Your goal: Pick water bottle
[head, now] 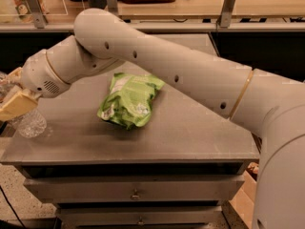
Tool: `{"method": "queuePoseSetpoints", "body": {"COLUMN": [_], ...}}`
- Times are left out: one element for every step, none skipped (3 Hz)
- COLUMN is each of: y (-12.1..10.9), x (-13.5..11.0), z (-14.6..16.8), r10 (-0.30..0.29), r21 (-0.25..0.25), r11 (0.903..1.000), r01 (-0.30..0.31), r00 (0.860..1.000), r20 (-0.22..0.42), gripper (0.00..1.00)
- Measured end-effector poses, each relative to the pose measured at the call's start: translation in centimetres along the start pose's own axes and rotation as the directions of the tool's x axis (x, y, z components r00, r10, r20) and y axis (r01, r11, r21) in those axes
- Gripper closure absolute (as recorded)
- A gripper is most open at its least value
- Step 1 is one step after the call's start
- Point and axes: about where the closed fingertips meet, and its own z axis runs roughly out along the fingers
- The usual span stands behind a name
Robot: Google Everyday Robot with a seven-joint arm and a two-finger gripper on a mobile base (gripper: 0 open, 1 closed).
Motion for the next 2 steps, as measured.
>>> {"method": "queuePoseSetpoints", "body": {"y": [-1.79,-1.87], "x": [-2.45,-2.56], "z": [-3.95,-4.12], "r10": [0.069,0.072], "r21": [-0.004,-0.003], "r11": [0.9976,0.9974], "r01": [-0.069,-0.072], "r00": [0.997,0.997], "r20": [-0.021,-0.021], "gripper": [1.00,1.00]}}
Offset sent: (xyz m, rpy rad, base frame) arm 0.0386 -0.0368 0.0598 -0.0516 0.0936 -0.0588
